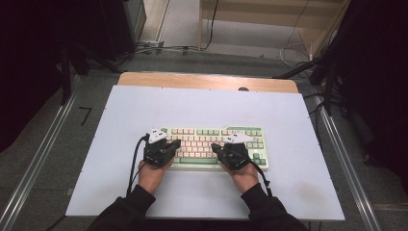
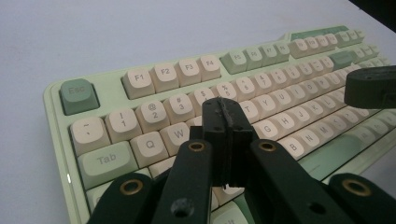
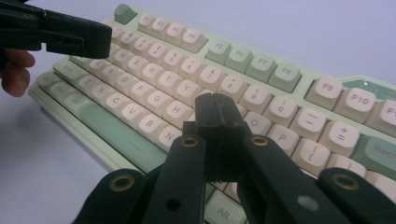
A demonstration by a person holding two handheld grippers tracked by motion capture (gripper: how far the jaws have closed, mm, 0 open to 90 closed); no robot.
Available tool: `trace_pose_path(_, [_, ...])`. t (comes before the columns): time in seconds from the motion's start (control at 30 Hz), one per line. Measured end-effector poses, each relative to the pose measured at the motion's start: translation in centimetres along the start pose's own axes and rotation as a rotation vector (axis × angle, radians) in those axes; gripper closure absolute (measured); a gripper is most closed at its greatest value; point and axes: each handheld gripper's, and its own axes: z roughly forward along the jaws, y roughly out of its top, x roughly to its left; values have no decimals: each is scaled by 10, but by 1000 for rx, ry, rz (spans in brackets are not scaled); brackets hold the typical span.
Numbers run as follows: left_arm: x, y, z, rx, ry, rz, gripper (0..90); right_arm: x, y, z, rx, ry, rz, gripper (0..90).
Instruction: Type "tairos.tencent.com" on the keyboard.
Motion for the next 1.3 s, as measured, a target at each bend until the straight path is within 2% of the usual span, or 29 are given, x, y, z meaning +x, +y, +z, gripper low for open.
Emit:
trace_pose_path(0.23, [1,1,-3,-9,3,-4,900,-7,0,-7,-12,-12,12,875])
trace_pose_path(0.77, [3,2,-6,-18,4,-9,900,-13,-2,-11,-14,-27,23,873])
trace_pose_path(1.0, [4,3,-9,-22,-4,-14,900,-18,-3,-15,-15,-31,35,805])
trace_pose_path(1.3, [7,4,-14,-27,-10,-25,780,-26,-4,-21,-26,-27,48,682])
